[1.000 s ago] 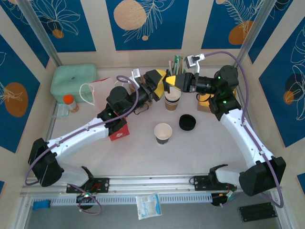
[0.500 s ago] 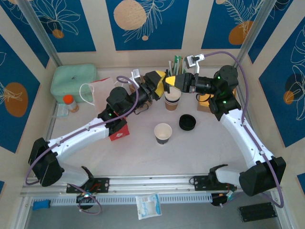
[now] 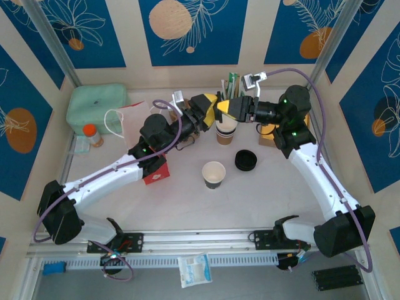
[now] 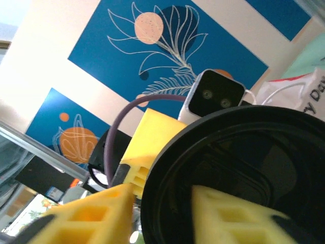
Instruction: Pack the takeout coffee
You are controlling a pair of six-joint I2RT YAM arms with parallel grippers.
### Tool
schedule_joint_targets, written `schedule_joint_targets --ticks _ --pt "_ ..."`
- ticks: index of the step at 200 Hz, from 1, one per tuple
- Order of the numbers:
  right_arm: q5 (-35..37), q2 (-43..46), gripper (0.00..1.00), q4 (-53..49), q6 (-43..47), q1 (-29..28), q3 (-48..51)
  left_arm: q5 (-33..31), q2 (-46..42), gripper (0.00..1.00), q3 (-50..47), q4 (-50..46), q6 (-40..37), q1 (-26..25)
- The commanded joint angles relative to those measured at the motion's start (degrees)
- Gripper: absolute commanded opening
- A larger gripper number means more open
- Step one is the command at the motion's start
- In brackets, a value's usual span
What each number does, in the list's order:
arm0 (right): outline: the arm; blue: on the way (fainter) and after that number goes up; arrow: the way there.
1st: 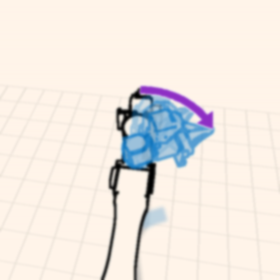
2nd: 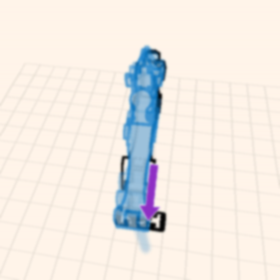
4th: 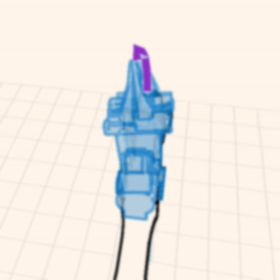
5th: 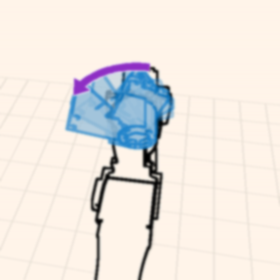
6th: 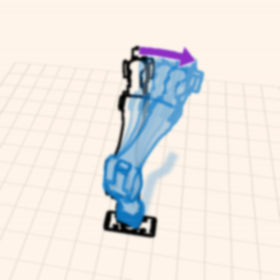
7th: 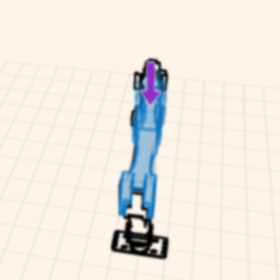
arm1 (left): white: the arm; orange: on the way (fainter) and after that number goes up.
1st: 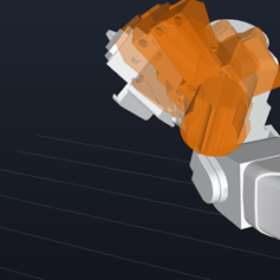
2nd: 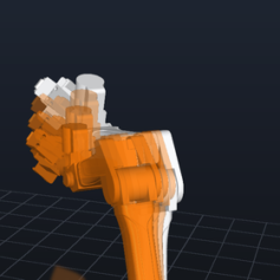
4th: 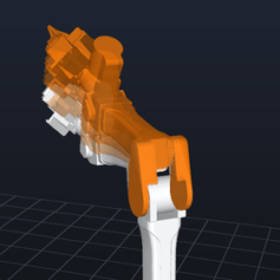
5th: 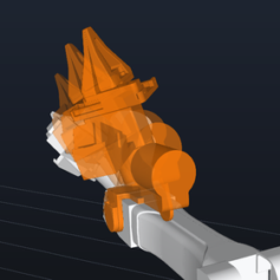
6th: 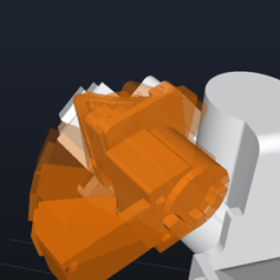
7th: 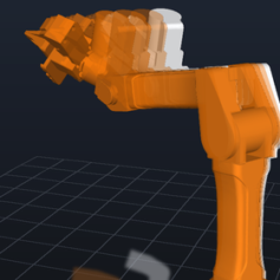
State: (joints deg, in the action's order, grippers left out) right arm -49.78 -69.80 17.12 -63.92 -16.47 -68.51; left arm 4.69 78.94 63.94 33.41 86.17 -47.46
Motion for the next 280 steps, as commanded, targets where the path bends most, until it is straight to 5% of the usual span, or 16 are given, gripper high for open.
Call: schedule_joint_targets --ticks 1,60,94,126,213,280 --pt "1.13 2.24 0.48 -3.79 2.44 0.76 0.71 0.26 -1.2 0.66 -0.56 -0.63 -3.49 0.26" --pt "2.61 8.62 0.59 -18.25 10.51 4.81 4.83 -0.97 -4.96 0.66 3.93 -21.41 -20.61 0.33" --pt "10.11 11.37 0.62 -38.56 23.29 4.55 5.07 -1.44 -4.21 0.67 9.57 -35.51 -31.33 0.18" --pt "15.77 13.35 0.64 -47.39 29.53 3.96 9.78 -2.11 -1.78 0.67 13.48 -44.99 -37.99 -1.02" --pt "31.44 18.69 0.65 -55.87 35.8 -2.37 24.06 -12.77 5.31 0.7 21.16 -67.2 -53.4 -8.01" --pt "34.86 19.97 0.65 -54.3 35.17 -4.99 28.95 -19.43 11.22 0.71 21.85 -73.56 -57.97 -12.1"
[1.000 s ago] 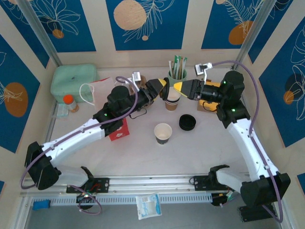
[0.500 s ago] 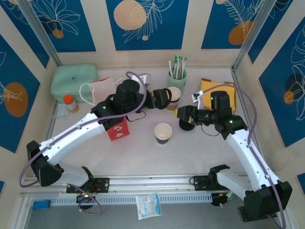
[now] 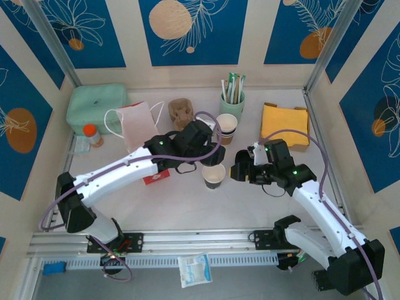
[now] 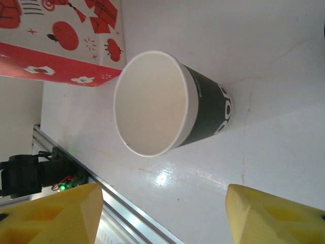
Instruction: Pack the takeout coffee
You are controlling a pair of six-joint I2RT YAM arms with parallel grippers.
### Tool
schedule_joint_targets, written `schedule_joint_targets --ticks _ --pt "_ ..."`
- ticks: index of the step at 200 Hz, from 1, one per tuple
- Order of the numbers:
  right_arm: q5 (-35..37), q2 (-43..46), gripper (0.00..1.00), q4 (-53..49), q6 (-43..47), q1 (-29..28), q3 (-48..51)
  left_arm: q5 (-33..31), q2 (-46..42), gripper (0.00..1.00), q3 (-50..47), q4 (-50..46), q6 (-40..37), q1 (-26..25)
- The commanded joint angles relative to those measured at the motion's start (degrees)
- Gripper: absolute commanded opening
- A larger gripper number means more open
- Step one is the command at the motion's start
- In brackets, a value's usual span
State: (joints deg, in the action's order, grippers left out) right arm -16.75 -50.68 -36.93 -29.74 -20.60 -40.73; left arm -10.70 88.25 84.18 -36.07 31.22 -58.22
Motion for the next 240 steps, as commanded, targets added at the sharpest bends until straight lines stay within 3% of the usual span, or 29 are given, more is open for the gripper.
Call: schedule_joint_targets --ticks 1,107,240 --pt "1.91 0.84 0.65 -0.21 0.99 -0.85 1.22 -4.1 1.96 0.71 1.6 -4.08 -3.06 -1.4" --pt "4.8 0.35 0.65 0.61 0.15 -1.2 3.49 -7.55 8.84 0.72 1.51 -4.55 -3.71 -4.79" --pt "5.16 -0.22 0.66 0.98 0.6 -1.01 3.26 -6.18 12.61 0.72 1.09 -2.33 -2.71 -5.15"
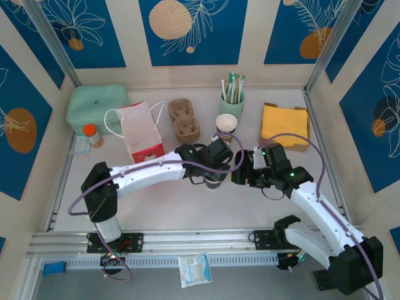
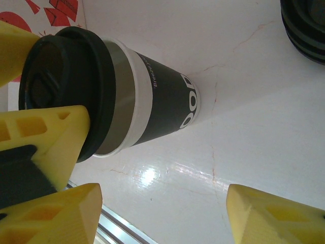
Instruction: Pack the takeout coffee
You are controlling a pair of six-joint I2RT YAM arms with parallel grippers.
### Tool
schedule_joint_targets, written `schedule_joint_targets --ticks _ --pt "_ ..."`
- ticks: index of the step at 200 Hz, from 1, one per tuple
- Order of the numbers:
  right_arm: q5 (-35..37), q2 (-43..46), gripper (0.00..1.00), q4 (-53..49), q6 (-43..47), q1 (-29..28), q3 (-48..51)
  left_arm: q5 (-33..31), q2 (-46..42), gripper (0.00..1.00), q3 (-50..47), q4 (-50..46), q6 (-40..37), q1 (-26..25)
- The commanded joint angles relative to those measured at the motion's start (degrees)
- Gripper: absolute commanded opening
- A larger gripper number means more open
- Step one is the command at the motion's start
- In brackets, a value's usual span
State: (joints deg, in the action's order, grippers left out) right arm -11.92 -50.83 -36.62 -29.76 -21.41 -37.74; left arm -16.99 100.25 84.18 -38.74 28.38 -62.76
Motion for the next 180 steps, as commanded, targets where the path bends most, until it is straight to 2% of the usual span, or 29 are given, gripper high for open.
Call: schedule_joint_targets --ticks 1,180 --pt "0.28 -0.11 0.66 0.68 0.64 -0.16 0.24 0.11 0.67 0.72 1.08 0.38 0.11 -0.6" --pt "0.41 -0.48 0.66 0.41 1.06 0.46 -0.18 0.54 1.46 0.74 -1.13 1.54 1.04 -0.61"
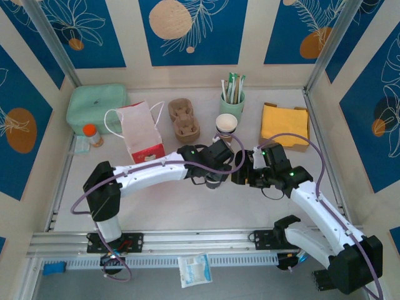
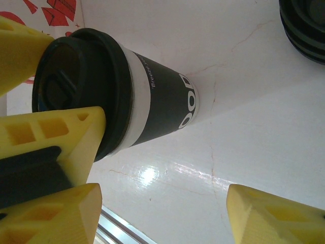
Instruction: Pack the takeout coffee
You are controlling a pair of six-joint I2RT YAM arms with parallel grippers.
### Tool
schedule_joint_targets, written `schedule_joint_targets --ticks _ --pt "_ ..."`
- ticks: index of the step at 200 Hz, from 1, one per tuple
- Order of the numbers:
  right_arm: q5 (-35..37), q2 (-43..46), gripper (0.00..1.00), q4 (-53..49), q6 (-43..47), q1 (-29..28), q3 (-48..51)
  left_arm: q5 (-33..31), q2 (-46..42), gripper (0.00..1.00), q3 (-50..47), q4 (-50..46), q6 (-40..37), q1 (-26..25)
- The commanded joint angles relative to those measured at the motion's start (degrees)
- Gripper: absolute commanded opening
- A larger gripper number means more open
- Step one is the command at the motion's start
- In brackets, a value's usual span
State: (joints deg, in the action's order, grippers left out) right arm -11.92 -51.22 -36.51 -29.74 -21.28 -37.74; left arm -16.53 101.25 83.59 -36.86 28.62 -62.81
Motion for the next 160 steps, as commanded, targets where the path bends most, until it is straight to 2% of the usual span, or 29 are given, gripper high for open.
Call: schedule_joint_targets --ticks 1,74,160 --pt "0.41 -0.1 0.66 0.3 1.02 0.35 -0.21 0.09 0.45 0.74 -0.54 -0.37 0.81 -0.56" --pt "0.32 0.15 0.66 0.04 1.09 0.86 -0.32 0.42 0.44 0.75 -1.74 -0.44 0.99 -0.56" --pt "-0.1 0.62 0.66 -0.49 1.22 1.3 -0.77 0.61 -0.39 0.88 -1.51 -0.49 1.41 -0.6"
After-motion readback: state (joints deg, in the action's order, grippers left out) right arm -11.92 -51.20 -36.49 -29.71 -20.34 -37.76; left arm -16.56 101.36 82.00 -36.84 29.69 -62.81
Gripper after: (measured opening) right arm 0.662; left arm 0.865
